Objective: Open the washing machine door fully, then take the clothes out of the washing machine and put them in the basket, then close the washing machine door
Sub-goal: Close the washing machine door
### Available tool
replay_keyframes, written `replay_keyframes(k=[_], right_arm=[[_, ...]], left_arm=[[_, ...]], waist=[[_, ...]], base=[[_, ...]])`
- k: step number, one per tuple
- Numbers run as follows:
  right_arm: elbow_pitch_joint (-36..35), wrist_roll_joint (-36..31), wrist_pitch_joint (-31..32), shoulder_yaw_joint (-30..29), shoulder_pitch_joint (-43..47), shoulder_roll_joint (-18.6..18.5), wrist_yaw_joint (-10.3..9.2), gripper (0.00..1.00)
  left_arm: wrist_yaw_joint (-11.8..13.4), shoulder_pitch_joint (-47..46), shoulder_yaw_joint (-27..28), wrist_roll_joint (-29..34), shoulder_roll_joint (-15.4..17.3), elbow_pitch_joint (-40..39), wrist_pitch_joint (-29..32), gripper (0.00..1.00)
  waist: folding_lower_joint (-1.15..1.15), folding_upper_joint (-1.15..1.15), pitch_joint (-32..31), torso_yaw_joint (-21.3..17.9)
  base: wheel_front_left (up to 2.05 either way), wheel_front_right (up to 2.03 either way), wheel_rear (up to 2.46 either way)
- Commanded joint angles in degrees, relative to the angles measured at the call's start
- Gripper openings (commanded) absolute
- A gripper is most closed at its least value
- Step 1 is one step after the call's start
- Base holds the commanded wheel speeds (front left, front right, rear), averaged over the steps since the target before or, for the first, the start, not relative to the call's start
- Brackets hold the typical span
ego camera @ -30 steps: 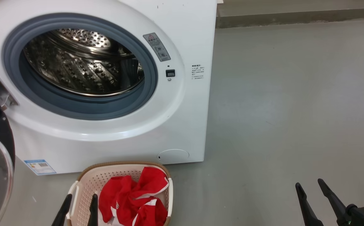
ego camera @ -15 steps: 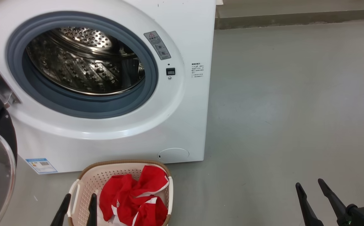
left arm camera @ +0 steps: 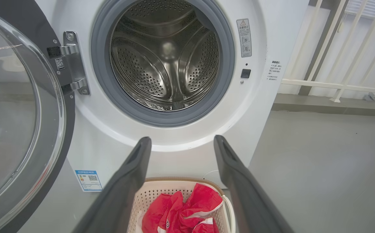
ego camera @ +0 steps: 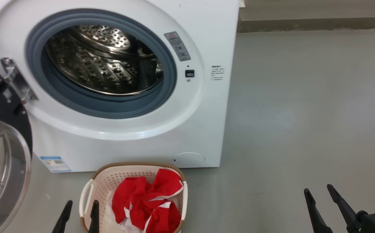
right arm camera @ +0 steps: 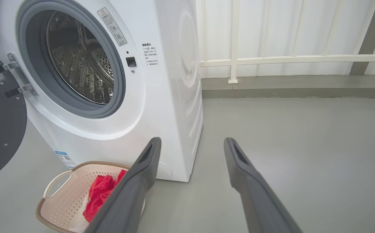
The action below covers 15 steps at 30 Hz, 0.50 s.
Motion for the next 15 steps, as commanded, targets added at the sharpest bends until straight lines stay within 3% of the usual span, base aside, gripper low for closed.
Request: replay_keyframes(k=[1, 15], right_arm=[[-1.52, -0.21, -0.37, 1.56, -0.88, -1.54, 0.36, 1.00], [-1.23, 0.05, -0.37, 2.78, -1.02, -1.80, 0.36, 1.00]], left_arm=[[-0.16, -0.56, 2.05, -0.23, 0.13, -1.11, -0.36, 1.00], [1.34, 0.30, 2.02, -0.63, 0.13, -0.34, -0.36, 1.00]], waist=[[0.00, 0.00, -0.12, 1.53], [0.00, 0.00, -0.62, 10.94]], base=[[0.00, 0.00, 0.00], [0.00, 0.00, 0.00]])
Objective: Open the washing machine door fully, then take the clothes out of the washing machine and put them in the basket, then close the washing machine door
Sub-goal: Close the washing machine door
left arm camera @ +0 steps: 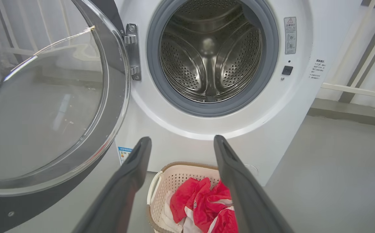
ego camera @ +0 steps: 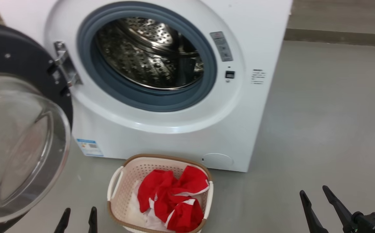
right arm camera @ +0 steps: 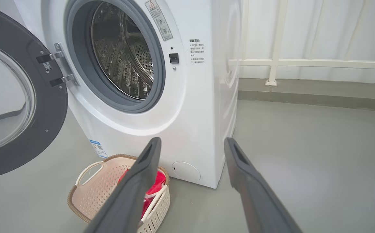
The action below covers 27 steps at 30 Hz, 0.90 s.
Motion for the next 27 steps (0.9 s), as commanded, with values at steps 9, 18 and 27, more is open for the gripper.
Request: replay_keyframes(k=[9, 18, 27], right_arm=[[-1.20, 0.17, -0.37, 1.60, -0.77, -1.19, 0.36, 1.00], [-1.11, 0.15, -0.37, 2.48, -1.07, -0.87, 0.36, 1.00], [-0.42, 0.27, -0.37, 5.01, -3.92, -2.11, 0.36, 1.00]], left_arm=[[1.68, -0.29, 1.61, -0.46, 0.13, -1.50, -0.36, 1.00], [1.57, -0.61, 1.33, -0.22, 0.13, -1.24, -0.36, 1.00], [3.37, -0.39, 1.29, -2.21, 0.13, -2.52, -0.36, 1.00]], waist=[[0.00, 0.00, -0.22, 9.06], [0.00, 0.00, 0.03, 15.92], [0.00, 0.00, 1.77, 19.28]], base=[[0.00, 0.00, 0.00], [0.00, 0.00, 0.00], [0.00, 0.00, 0.00]])
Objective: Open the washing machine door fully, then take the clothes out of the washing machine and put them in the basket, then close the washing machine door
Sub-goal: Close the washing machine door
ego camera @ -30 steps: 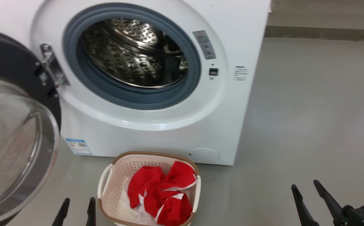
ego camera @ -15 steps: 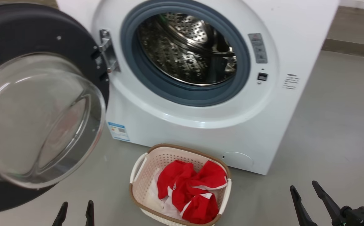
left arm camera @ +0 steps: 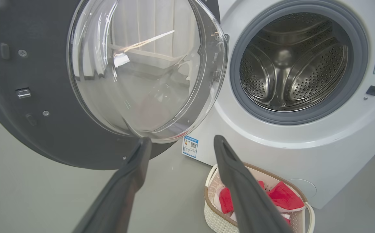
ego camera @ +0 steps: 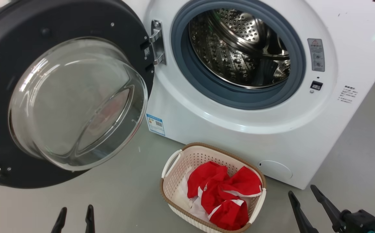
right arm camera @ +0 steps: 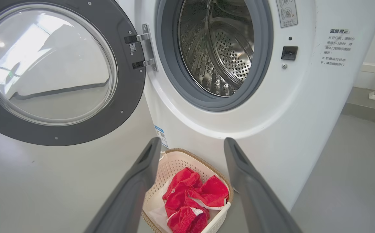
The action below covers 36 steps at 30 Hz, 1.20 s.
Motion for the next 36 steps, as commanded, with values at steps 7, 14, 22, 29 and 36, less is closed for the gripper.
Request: replay_keyframes(k=[7, 14, 22, 29, 36], right_arm=[[0.43, 1.05, -0.37, 5.30, -7.20, -3.21, 0.36, 1.00], [1.64, 1.80, -0.37, 7.53, -9.63, -4.10, 0.36, 1.00], [2.20, 2.40, -0.37, 8.26, -10.14, -4.35, 0.36, 1.00], [2.06, 2.35, -0.37, 7.88, -9.70, -4.23, 0.36, 1.00], [1.97, 2.32, -0.37, 7.93, -9.47, -4.07, 0.36, 1.00]], left_arm=[[3.05, 0.57, 1.98, -2.94, 0.13, -4.58, -0.36, 1.00], [4.84, 1.77, 1.74, -4.32, 0.13, -6.42, -0.36, 1.00], [5.55, 2.36, 1.35, -4.44, 0.13, -7.32, -0.36, 1.00], [5.37, 2.20, 1.16, -4.00, 0.13, -7.57, -0.36, 1.00], [5.34, 2.15, 1.27, -4.07, 0.13, -8.34, -0.36, 1.00]], waist=[[0.00, 0.00, 2.74, 1.87], [0.00, 0.00, 3.09, 2.18], [0.00, 0.00, 2.65, 2.08], [0.00, 0.00, 2.45, 1.99], [0.00, 0.00, 2.41, 2.03]], base=[[0.00, 0.00, 0.00], [0.00, 0.00, 0.00], [0.00, 0.00, 0.00], [0.00, 0.00, 0.00], [0.00, 0.00, 0.00]])
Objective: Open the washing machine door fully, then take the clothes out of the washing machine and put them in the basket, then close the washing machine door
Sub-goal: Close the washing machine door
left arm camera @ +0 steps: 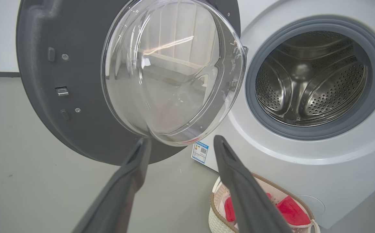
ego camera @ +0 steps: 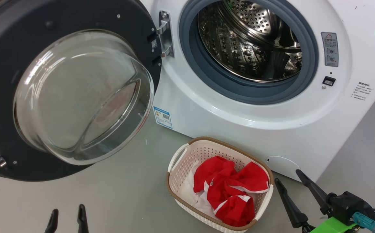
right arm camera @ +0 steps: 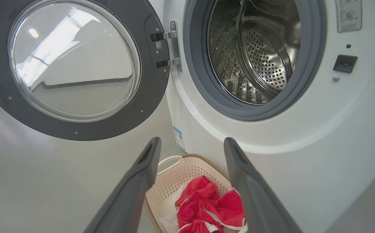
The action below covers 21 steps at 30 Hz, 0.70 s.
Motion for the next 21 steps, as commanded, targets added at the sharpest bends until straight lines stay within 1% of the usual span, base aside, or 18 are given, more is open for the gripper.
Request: replay_keyframes(k=[1, 2, 3, 8, 11, 14, 17, 18, 21], right_arm=[[-1.34, 0.31, -0.37, 0.80, -1.20, -0.60, 0.36, 1.00], [-1.35, 0.29, -0.37, 0.84, -1.20, -0.56, 0.36, 1.00], [-1.35, 0.29, -0.37, 0.85, -1.21, -0.53, 0.36, 1.00], [-1.36, 0.25, -0.37, 1.02, -1.39, -0.50, 0.36, 1.00], [-1.39, 0.20, -0.37, 1.03, -1.51, -0.55, 0.36, 1.00], [-1.30, 0.18, -0.37, 1.20, -1.60, -0.61, 0.36, 1.00], [-1.21, 0.22, -0.37, 1.34, -1.76, -0.65, 0.36, 1.00], [-1.21, 0.22, -0.37, 1.34, -1.76, -0.65, 0.36, 1.00], [-1.19, 0.24, -0.37, 1.39, -1.83, -0.66, 0.36, 1.00]], left_arm=[[0.21, -1.18, 1.94, 0.20, 0.14, -2.08, -0.36, 0.58], [0.06, -1.26, 2.17, 0.17, 0.14, -2.50, -0.36, 0.35], [-0.12, -1.39, 2.46, 0.15, 0.14, -2.96, -0.36, 0.00], [-0.97, -2.82, 4.88, -1.88, 0.14, -7.40, -0.36, 0.00], [-2.46, -4.82, 7.39, -2.40, 0.14, -11.06, -0.36, 0.00], [-4.64, -7.97, 10.64, -0.99, 0.31, -14.73, -0.36, 0.00], [-6.40, -11.87, 12.98, -0.22, 2.26, -16.21, -0.36, 0.00], [-6.40, -11.87, 12.98, -0.22, 2.26, -16.21, -0.36, 0.00], [-7.47, -16.71, 14.81, -1.06, 4.83, -15.96, -0.36, 0.00]], waist=[[0.00, 0.00, -0.01, 0.01], [0.00, 0.00, -0.03, 0.01], [0.00, 0.00, -0.03, 0.01], [0.00, 0.00, 0.00, 0.06], [0.00, 0.00, 0.11, 0.10], [0.00, 0.00, 0.25, 0.13], [0.00, 0.00, 0.48, 0.13], [0.00, 0.00, 0.48, 0.13], [0.00, 0.00, 0.72, 0.10]], base=[[0.00, 0.00, 0.00], [0.00, 0.00, 0.00], [0.00, 0.00, 0.00], [0.00, 0.00, 0.00], [0.00, 0.00, 0.00], [0.00, 0.00, 0.00], [0.00, 0.00, 0.00], [0.00, 0.00, 0.00], [0.00, 0.00, 0.00]])
